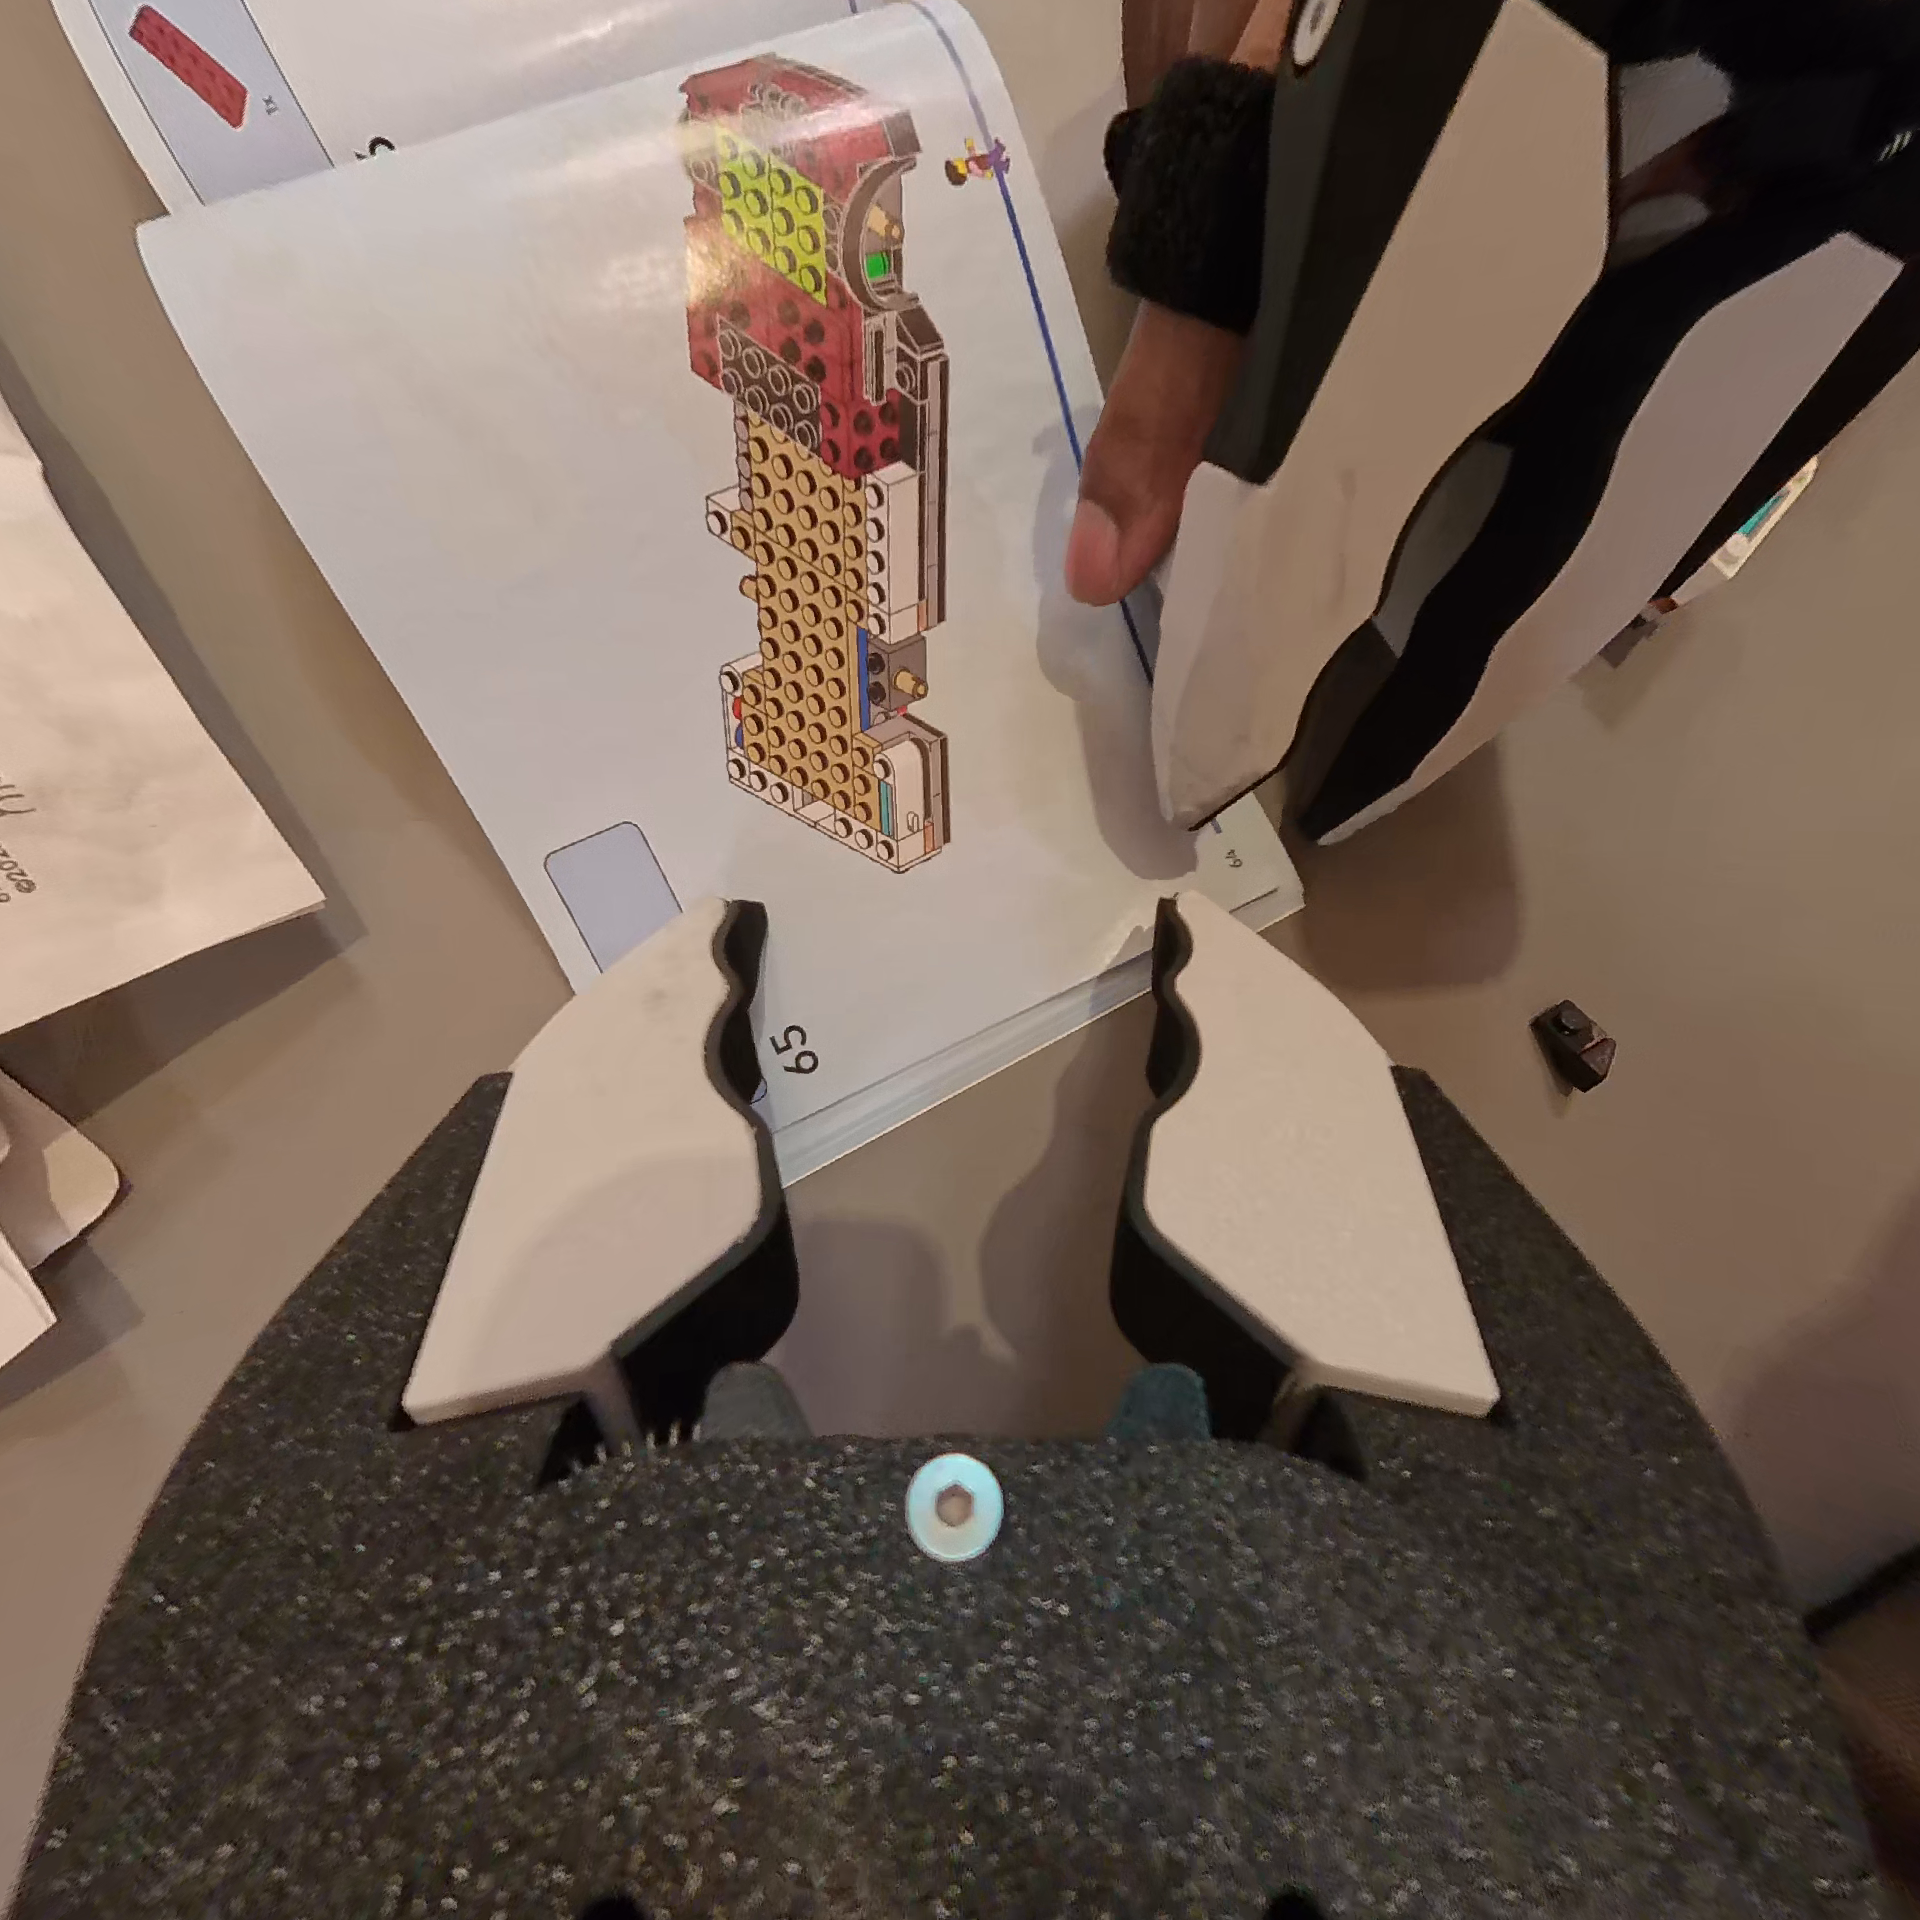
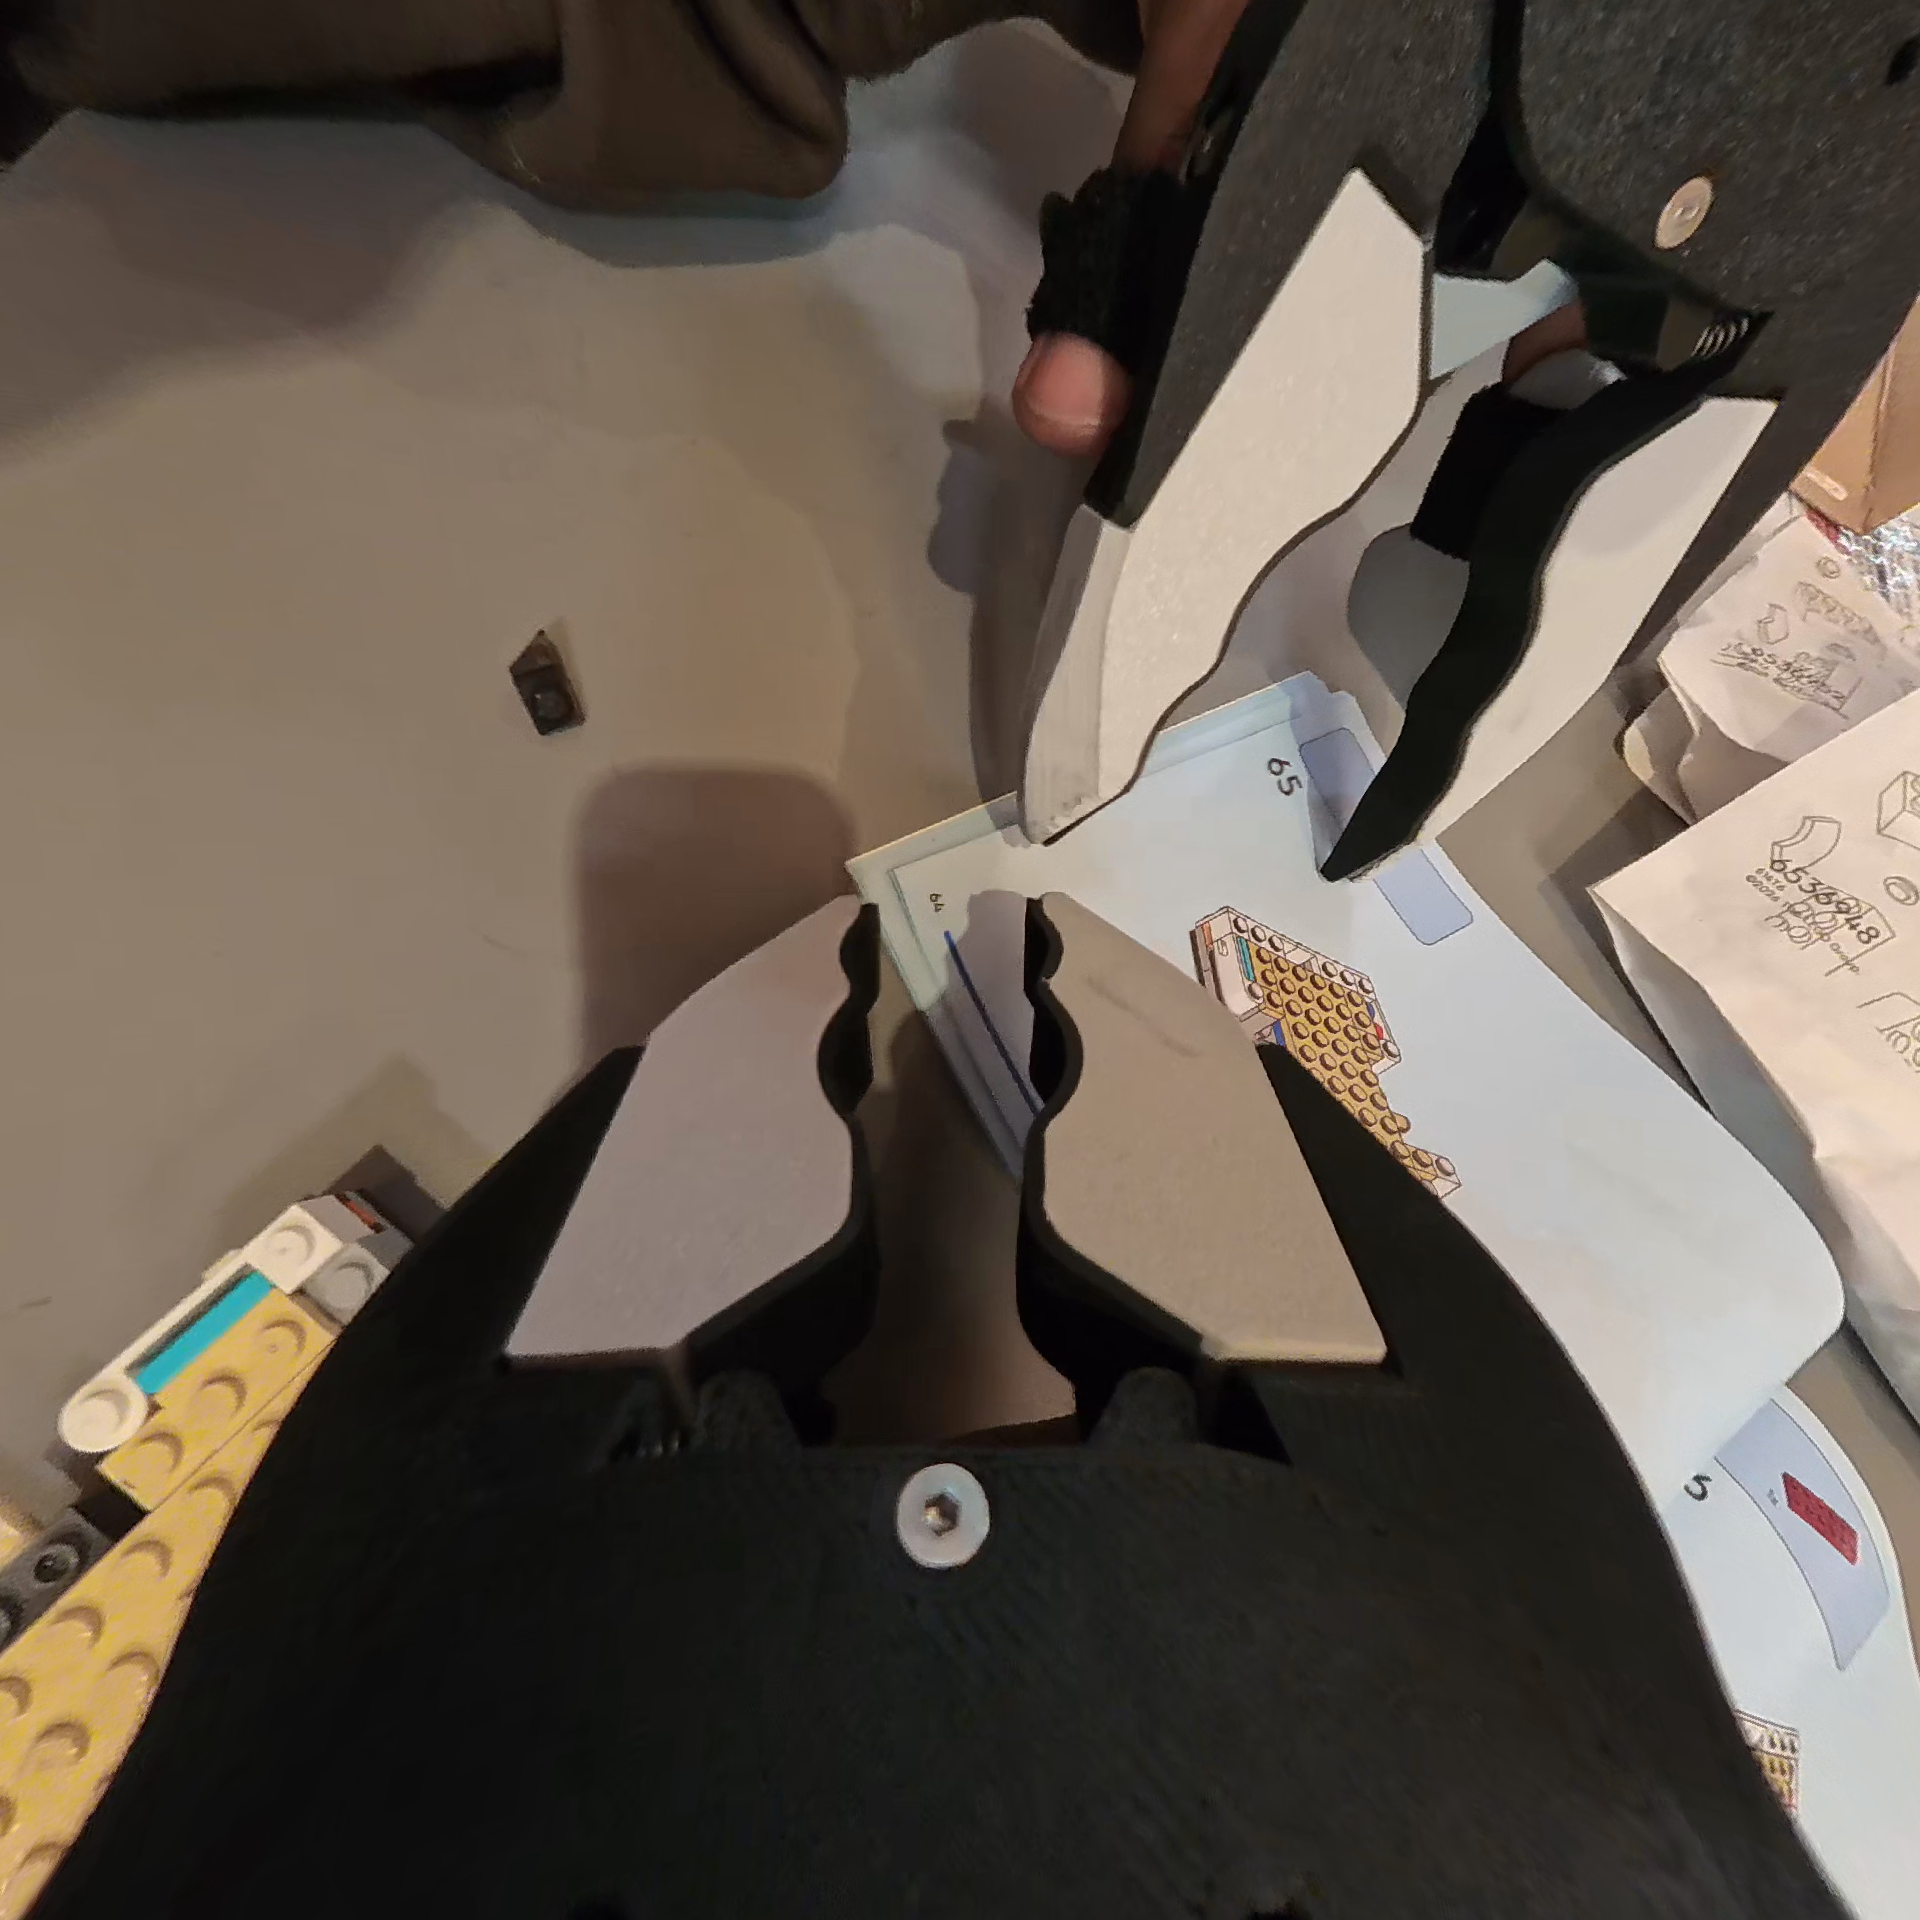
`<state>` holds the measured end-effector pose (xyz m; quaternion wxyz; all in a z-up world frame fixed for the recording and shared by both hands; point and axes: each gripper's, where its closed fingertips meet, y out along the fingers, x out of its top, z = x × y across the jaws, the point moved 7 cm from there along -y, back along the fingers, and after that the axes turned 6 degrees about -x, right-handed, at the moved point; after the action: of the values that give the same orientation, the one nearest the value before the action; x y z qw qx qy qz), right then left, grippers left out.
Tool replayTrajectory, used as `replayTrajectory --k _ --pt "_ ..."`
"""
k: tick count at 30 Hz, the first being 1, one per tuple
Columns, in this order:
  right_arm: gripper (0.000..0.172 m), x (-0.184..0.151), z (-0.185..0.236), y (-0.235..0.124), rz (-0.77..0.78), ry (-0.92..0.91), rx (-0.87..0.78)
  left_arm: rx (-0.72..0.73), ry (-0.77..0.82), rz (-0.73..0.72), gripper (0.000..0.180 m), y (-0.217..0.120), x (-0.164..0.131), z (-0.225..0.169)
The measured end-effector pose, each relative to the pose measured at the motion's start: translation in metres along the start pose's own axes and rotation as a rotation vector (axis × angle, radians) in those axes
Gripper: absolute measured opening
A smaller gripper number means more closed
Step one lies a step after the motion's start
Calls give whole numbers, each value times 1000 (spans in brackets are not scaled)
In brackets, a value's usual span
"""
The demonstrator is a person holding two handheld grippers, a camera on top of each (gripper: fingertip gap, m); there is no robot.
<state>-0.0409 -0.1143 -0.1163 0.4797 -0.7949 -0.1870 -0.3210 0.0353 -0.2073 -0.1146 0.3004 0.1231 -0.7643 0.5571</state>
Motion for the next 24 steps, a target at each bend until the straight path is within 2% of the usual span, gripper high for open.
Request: replayTrajectory --k 4,10,24 --pt "26 1 0 1 2 0 -8 -32 46 5 75 3 2 -7" --pt "26 0 0 2 6 -8 -21 -32 123 28 85 7 3 -15" --pt "25 -2 -3 0 2 0 -48 21 141 50 88 11 4 -10"
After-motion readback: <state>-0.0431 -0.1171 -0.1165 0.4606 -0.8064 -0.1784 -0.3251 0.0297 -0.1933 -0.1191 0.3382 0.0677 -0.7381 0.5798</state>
